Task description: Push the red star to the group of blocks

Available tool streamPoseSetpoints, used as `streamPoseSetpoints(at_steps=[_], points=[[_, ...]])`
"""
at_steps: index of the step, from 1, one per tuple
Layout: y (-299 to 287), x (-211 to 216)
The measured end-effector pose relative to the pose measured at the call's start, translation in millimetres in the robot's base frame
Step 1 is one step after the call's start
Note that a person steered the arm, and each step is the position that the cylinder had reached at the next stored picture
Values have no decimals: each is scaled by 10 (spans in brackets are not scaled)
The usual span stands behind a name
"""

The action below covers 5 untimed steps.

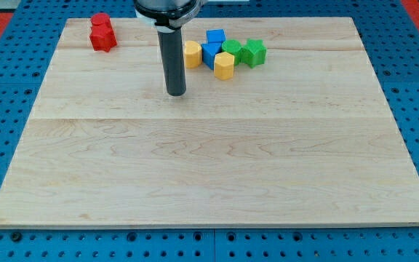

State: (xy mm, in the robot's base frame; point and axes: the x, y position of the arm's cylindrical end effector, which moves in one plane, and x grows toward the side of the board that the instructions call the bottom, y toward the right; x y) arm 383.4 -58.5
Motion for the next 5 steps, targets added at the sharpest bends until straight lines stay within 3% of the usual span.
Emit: streamPoseSetpoints(at_steps=[1, 3, 5], points=[[-91, 0], [-1303, -58], [-1655, -874]])
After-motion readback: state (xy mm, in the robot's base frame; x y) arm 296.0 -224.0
